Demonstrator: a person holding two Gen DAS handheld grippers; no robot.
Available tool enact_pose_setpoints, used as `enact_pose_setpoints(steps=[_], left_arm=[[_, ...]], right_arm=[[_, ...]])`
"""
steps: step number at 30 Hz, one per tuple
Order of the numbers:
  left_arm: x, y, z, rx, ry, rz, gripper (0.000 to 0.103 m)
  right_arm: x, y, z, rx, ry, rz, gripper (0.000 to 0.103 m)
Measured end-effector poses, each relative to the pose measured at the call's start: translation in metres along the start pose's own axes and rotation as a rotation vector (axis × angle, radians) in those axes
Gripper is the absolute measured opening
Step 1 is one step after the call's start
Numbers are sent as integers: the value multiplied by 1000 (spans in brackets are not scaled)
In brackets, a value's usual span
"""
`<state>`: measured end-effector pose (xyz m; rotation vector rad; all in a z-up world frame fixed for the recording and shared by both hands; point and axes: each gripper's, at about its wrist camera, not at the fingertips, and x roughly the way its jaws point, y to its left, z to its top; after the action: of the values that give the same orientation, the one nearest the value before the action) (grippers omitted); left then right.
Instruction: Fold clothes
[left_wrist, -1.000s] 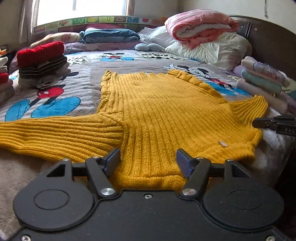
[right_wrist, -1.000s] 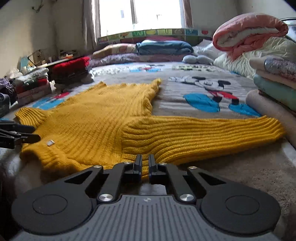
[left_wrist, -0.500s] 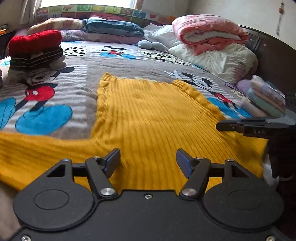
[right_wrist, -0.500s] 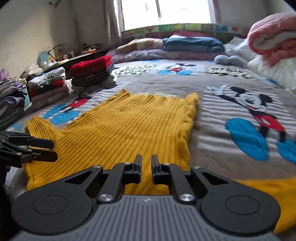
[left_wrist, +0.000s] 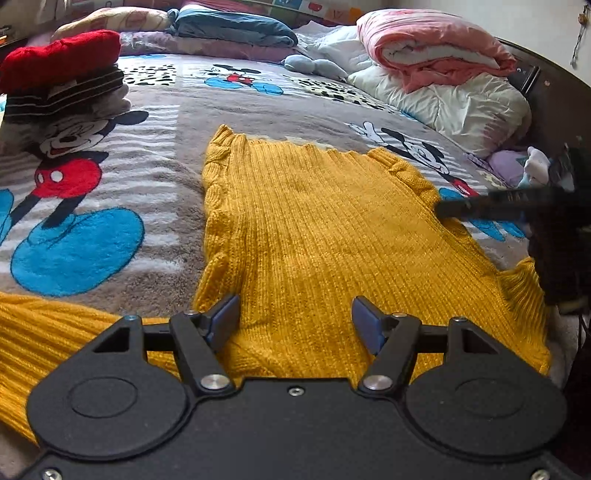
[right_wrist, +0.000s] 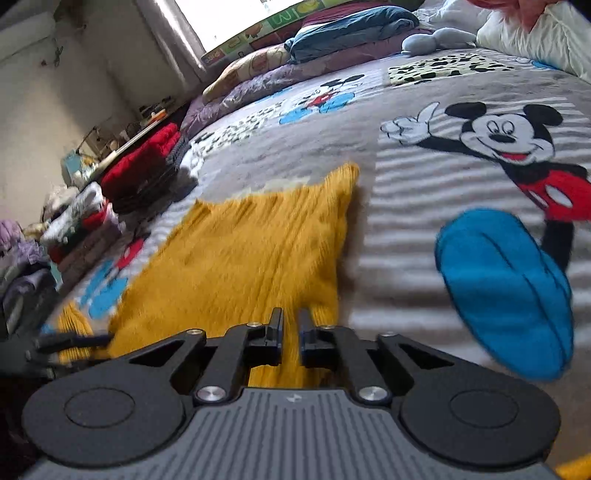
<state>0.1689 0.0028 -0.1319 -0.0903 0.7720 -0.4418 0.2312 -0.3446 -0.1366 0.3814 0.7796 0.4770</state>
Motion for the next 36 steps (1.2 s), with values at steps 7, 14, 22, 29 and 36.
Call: enact_pose_setpoints(steps=[7,14,22,29,36], left_arm=[[-2,3,-2,-2,1,-10,67],[-1,1,-7,1,-10,-4,69],[0,1,-9,-1,-20,-5,72],[1,0,-11,-4,-28,-2,74],[3,-3,-11,6,-25,8,77]], right_arm=[[25,-32,28,55,17,-59,12],[31,-42,48,152,-32,39,22],[67,-80,65,261,-12,-11,5],[47,-72,67,224,-97,-69,16],[62,-49,78,123,-83,-1,16]])
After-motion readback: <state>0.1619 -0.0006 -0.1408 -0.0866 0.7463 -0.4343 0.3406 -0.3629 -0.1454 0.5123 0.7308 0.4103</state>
